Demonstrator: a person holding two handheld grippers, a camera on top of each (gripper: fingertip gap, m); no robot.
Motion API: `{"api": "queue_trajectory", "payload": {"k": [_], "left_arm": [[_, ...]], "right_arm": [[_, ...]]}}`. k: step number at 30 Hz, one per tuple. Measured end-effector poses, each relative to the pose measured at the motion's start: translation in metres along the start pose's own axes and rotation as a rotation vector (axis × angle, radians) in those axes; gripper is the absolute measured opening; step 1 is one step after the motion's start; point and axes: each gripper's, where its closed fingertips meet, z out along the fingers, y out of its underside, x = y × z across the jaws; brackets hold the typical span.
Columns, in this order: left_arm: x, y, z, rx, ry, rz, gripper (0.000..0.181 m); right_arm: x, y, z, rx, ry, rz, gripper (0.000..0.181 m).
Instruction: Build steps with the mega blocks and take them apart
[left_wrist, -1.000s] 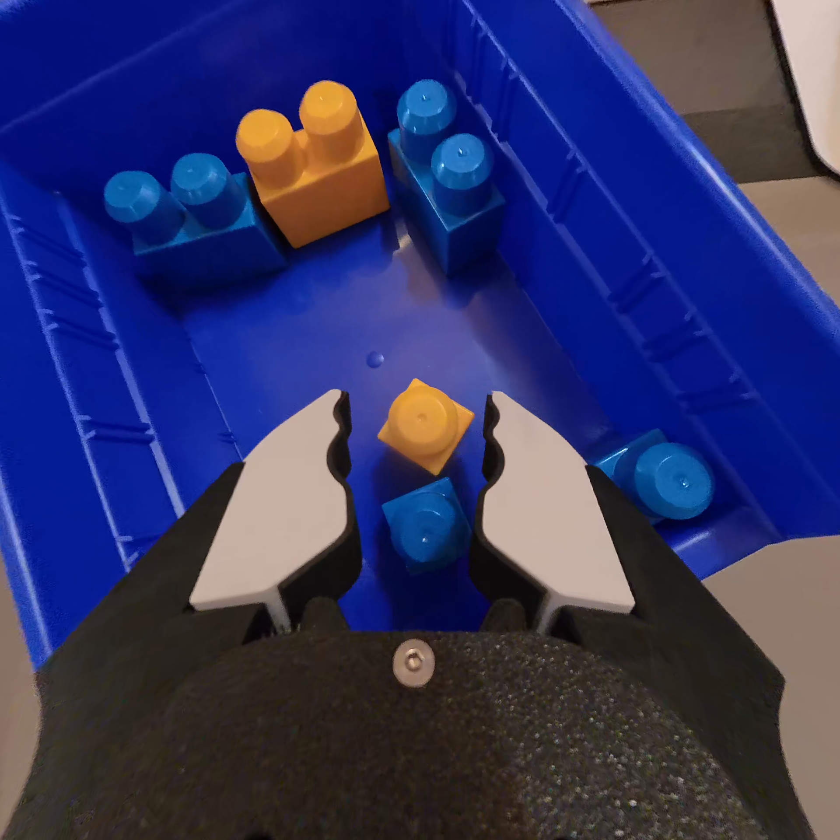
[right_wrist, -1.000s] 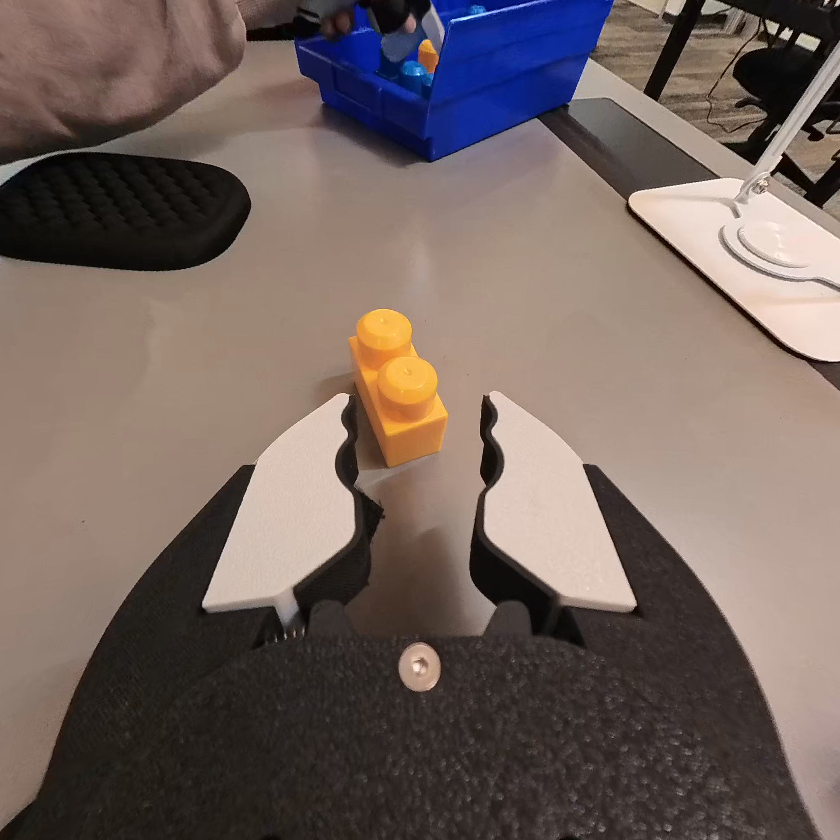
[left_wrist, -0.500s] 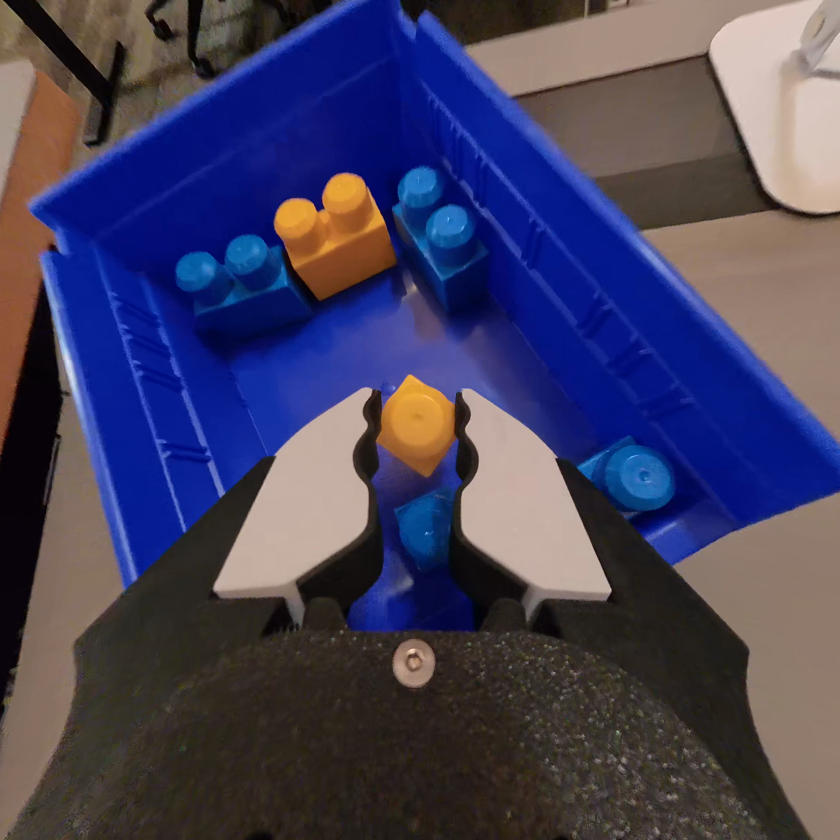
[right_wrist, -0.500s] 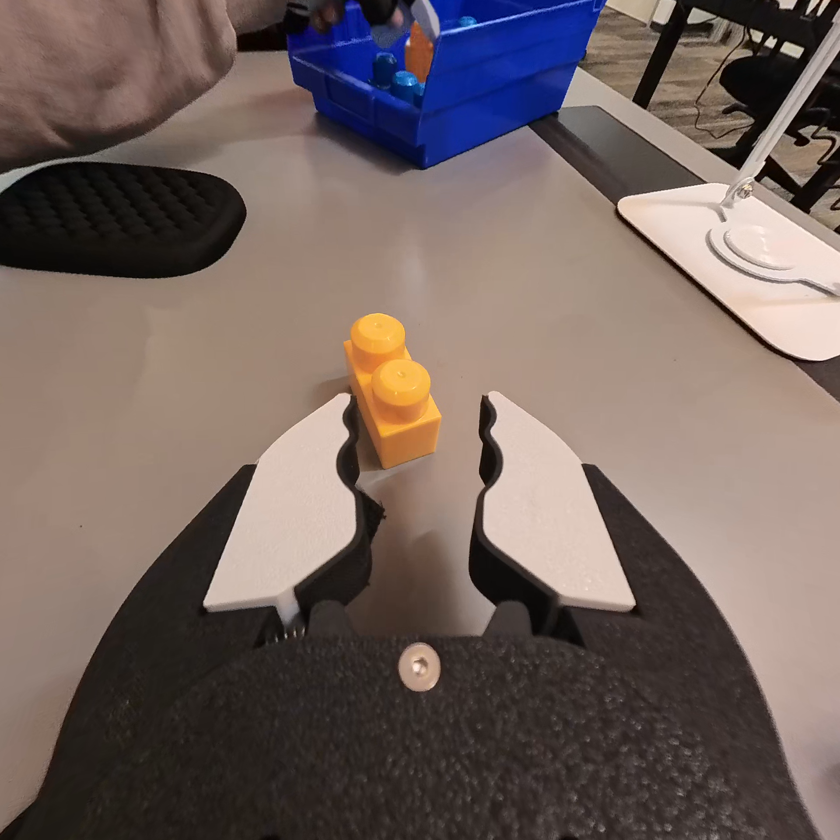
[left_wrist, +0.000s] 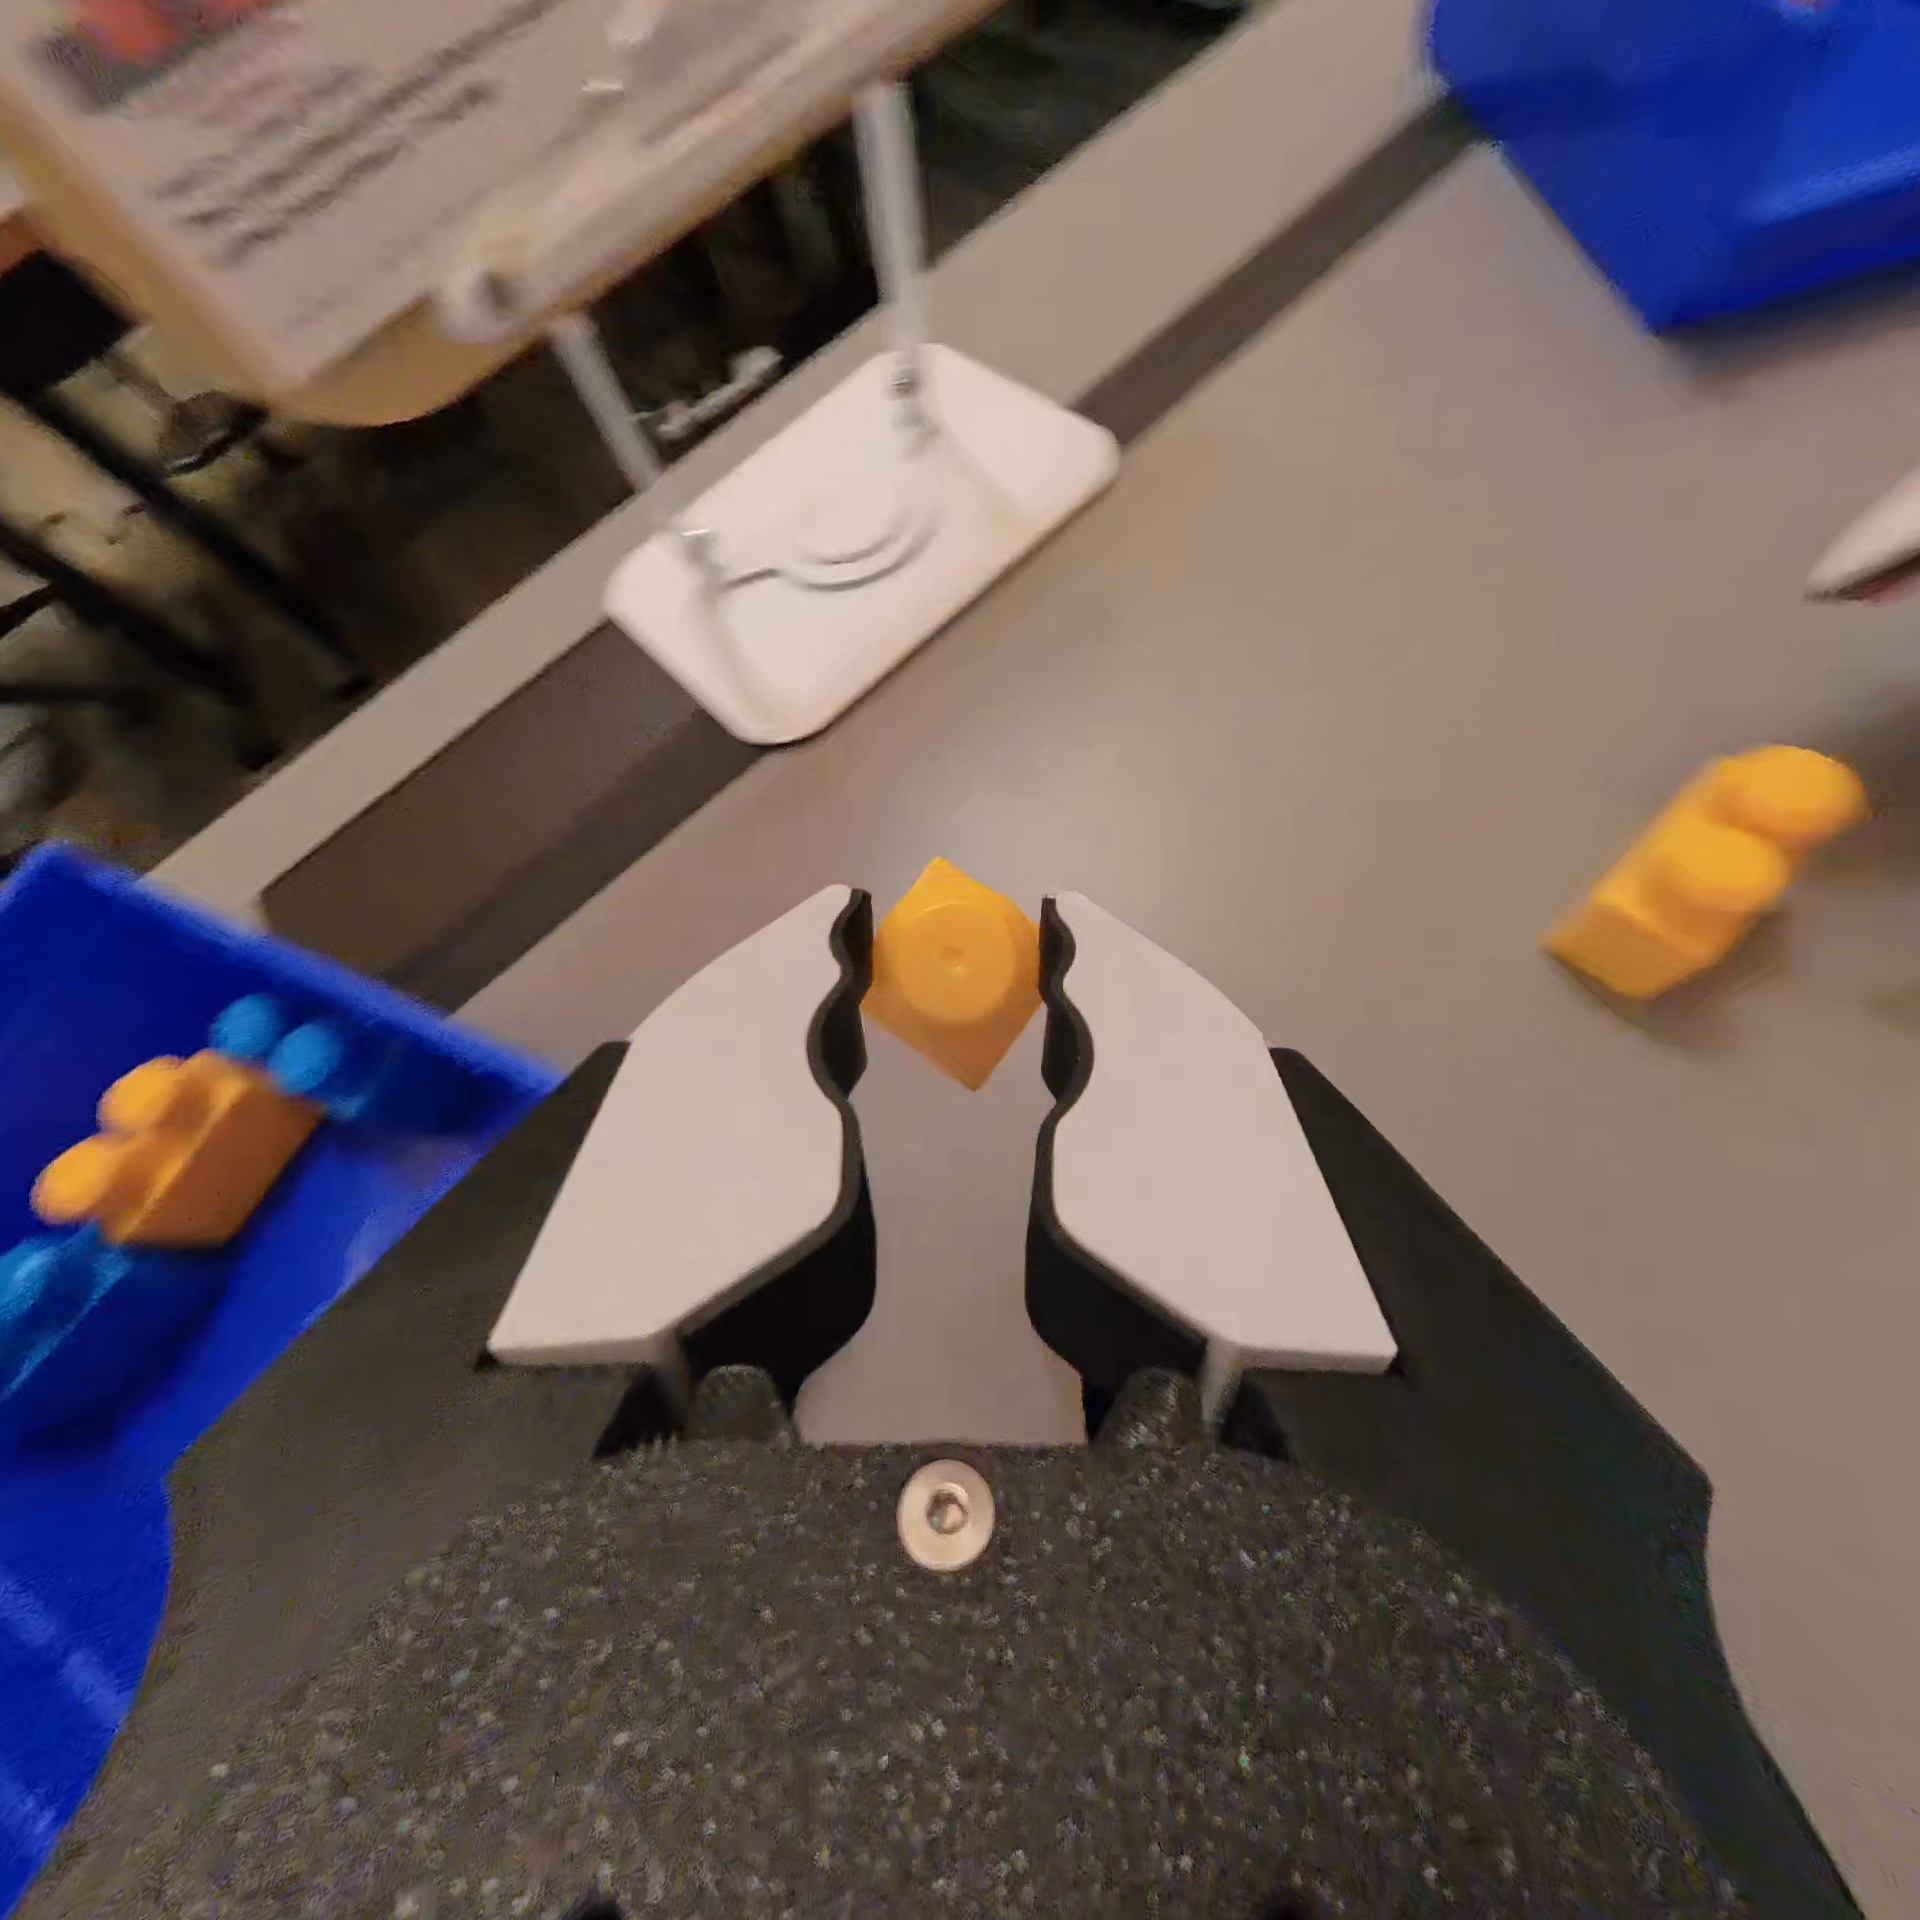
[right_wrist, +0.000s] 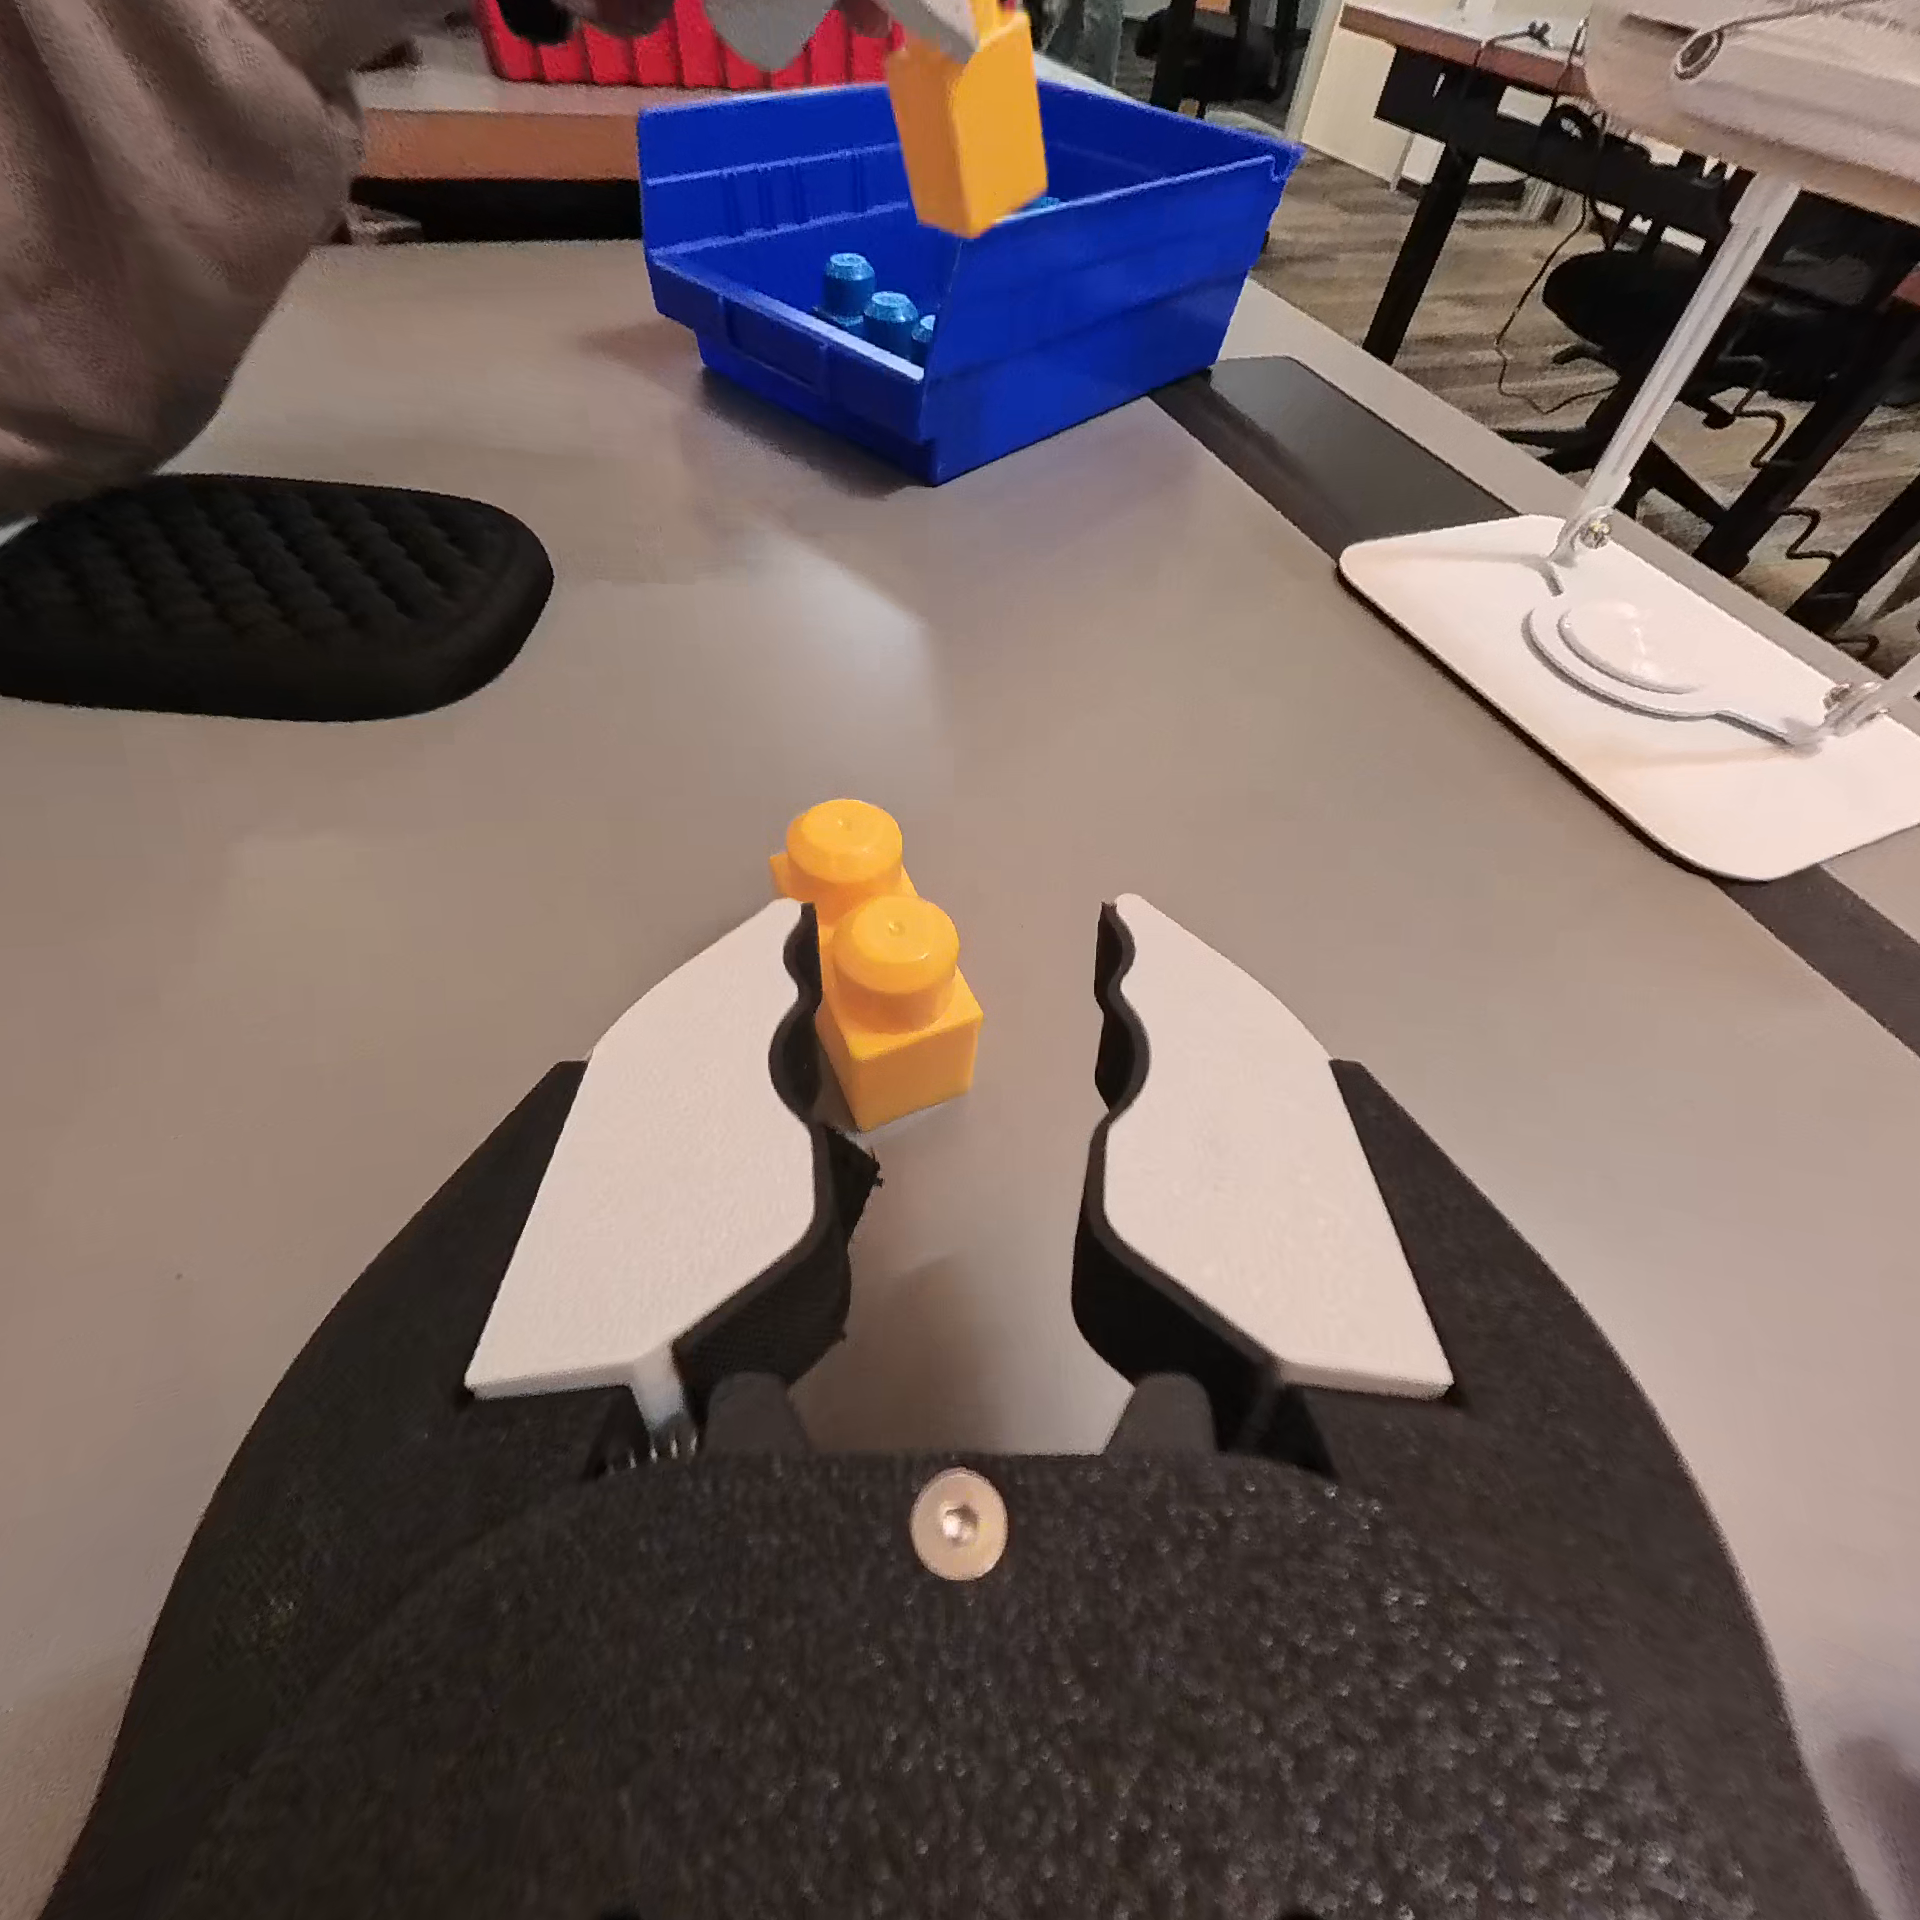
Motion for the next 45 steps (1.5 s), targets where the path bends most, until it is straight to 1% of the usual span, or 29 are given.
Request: {"api": "queue_trajectory", "payload": {"k": [3, 7, 11, 15, 17, 20, 21, 23, 24, 26, 30, 33, 35, 36, 37, 38, 39, 41, 43, 45], "left_arm": [[0.054, 0.005, 0.012, -0.037, 0.157, 0.081, 0.031], [0.107, 0.026, 0.033, -0.083, 0.297, 0.124, 0.031], [0.146, 0.041, 0.049, -0.098, 0.378, 0.121, 0.031], [0.169, 0.054, 0.061, -0.130, 0.423, 0.124, 0.031], [0.176, 0.057, 0.065, -0.128, 0.440, 0.106, 0.031], [0.183, 0.055, 0.070, -0.091, 0.445, 0.076, 0.031], [0.185, 0.055, 0.071, -0.083, 0.448, 0.073, 0.035], [0.190, 0.060, 0.073, -0.072, 0.473, 0.093, 0.055], [0.192, 0.062, 0.072, -0.061, 0.491, 0.105, 0.062], [0.194, 0.063, 0.069, -0.021, 0.536, 0.115, 0.069], [0.184, 0.069, 0.067, -0.002, 0.591, 0.089, 0.069], [0.176, 0.073, 0.068, -0.003, 0.590, 0.084, 0.069], [0.176, 0.071, 0.066, 0.015, 0.597, 0.085, 0.069], [0.176, 0.068, 0.064, 0.028, 0.604, 0.088, 0.069], [0.178, 0.066, 0.061, 0.044, 0.611, 0.093, 0.069], [0.179, 0.062, 0.058, 0.067, 0.621, 0.097, 0.069], [0.180, 0.057, 0.054, 0.102, 0.634, 0.095, 0.068], [0.182, 0.040, 0.043, 0.201, 0.667, 0.066, 0.065], [0.183, 0.018, 0.027, 0.327, 0.715, 0.007, 0.063], [0.184, -0.005, 0.010, 0.458, 0.758, -0.058, 0.062]], "right_arm": [[-0.001, 0.000, 0.001, 0.000, 0.000, 0.001, 0.050], [-0.001, 0.002, 0.000, -0.004, 0.000, 0.004, 0.050], [0.000, 0.003, 0.000, -0.004, -0.001, 0.010, 0.050], [0.000, 0.004, 0.000, -0.005, -0.006, 0.015, 0.050], [-0.002, 0.006, 0.001, -0.015, -0.015, 0.011, 0.051], [-0.005, 0.010, 0.004, -0.033, -0.024, 0.004, 0.051], [-0.005, 0.011, 0.005, -0.037, -0.026, 0.004, 0.051], [-0.006, 0.013, 0.007, -0.046, -0.029, 0.003, 0.051], [-0.007, 0.014, 0.007, -0.050, -0.031, 0.002, 0.051], [-0.007, 0.015, 0.008, -0.053, -0.033, 0.003, 0.051], [-0.011, 0.019, 0.012, -0.076, -0.058, -0.001, 0.052], [-0.013, 0.035, 0.022, -0.176, -0.075, -0.038, 0.055], [-0.014, 0.043, 0.031, -0.229, -0.083, -0.066, 0.056], [-0.015, 0.045, 0.035, -0.249, -0.083, -0.079, 0.054], [-0.014, 0.046, 0.037, -0.262, -0.075, -0.100, 0.041], [-0.016, 0.044, 0.038, -0.260, -0.080, -0.121, 0.037], [-0.018, 0.038, 0.036, -0.239, -0.097, -0.130, 0.036], [-0.020, 0.017, 0.026, -0.137, -0.136, -0.071, 0.036], [-0.016, -0.015, 0.012, 0.037, -0.138, 0.006, 0.035], [-0.013, -0.053, -0.005, 0.244, -0.131, 0.082, 0.035]]}}
